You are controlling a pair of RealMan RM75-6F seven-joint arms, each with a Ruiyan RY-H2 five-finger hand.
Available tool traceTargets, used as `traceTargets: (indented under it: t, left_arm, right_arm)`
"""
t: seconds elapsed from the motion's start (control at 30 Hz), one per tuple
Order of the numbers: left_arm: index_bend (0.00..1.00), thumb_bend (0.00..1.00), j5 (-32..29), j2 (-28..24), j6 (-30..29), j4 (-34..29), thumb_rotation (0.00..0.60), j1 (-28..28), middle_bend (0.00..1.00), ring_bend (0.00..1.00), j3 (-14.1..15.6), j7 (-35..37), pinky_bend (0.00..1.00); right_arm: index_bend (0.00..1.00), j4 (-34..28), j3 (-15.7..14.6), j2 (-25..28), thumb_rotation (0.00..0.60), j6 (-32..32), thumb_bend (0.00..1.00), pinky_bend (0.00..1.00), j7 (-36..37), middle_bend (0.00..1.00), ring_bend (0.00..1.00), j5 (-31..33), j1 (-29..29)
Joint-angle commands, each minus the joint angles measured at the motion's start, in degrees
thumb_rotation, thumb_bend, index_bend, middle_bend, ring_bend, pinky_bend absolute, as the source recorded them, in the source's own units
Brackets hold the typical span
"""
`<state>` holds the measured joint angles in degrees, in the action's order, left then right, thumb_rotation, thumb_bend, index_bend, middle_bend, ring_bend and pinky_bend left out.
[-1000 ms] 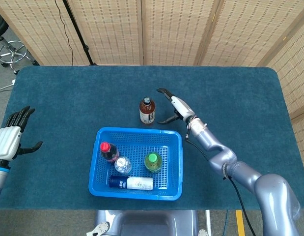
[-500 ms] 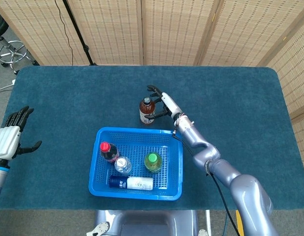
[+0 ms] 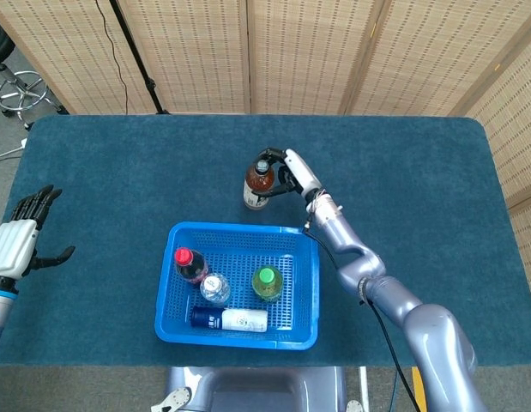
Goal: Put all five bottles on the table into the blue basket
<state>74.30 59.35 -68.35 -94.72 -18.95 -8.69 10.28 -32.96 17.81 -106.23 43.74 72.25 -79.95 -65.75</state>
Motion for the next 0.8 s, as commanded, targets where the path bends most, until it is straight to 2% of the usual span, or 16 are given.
traceTargets:
  t: [0.03, 0.13, 0.2, 0.3, 0.53, 0.73, 0.8]
  left_arm:
    - [0.00, 0.24, 0.1, 0.0, -0.1, 0.0, 0.600, 0.0, 0.00, 0.00, 0.0, -0.1, 0.00]
    - [0.00, 0.24, -0.2, 0.3, -0.2, 0.0, 0.600, 0.0, 0.00, 0.00, 0.0, -1.1, 0.00]
    - [0.00, 0.24, -0.2, 0.5, 0.0, -0.3, 0.600, -0.2, 0.00, 0.00, 0.1, -1.6, 0.00]
    - [0.00, 0.24, 0.1, 0.6, -0.3, -0.5, 0.600, -0.1, 0.00, 0.00, 0.3, -2.1, 0.00]
    - [0.00, 0.24, 0.6, 0.6, -0.6, -0.8, 0.600, 0.0, 0.00, 0.00, 0.5, -2.3, 0.00]
    - [0.00, 0.24, 0.6, 0.7, -0.4, -0.8, 0.600, -0.1, 0.00, 0.00, 0.5, -2.5, 0.00]
    - [0.00, 0.24, 0.5, 0.6, -0.4, -0.8, 0.600, -0.1, 0.00, 0.00, 0.5, -2.4, 0.00]
  right_arm:
    - [0.54, -13.6, 0.8, 9.8, 0.600, 6.5, 0.40, 0.77, -2.6, 0.57, 0.68, -1.0, 3.8]
    - [0.54, -24.3, 1.2, 16.5, 0.600, 7.8, 0.42, 0.77, -5.5, 0.57, 0.68, -0.5, 6.4]
    - [0.54, -33.6, 1.5, 22.2, 0.600, 8.2, 0.42, 0.77, -8.2, 0.57, 0.68, 0.3, 8.6]
    - [0.54, -43.4, 1.2, 28.5, 0.600, 7.6, 0.42, 0.77, -10.4, 0.57, 0.68, 0.9, 10.9]
    - [0.54, -52.7, 0.2, 33.7, 0.600, 6.0, 0.42, 0.77, -10.6, 0.57, 0.68, 0.7, 13.0]
    - [0.54, -55.0, -0.8, 33.9, 0.600, 5.6, 0.42, 0.77, -10.2, 0.57, 0.68, -1.5, 13.0]
    - [0.54, -54.3, -2.4, 32.3, 0.600, 4.5, 0.42, 0.77, -10.5, 0.57, 0.68, -2.7, 12.6]
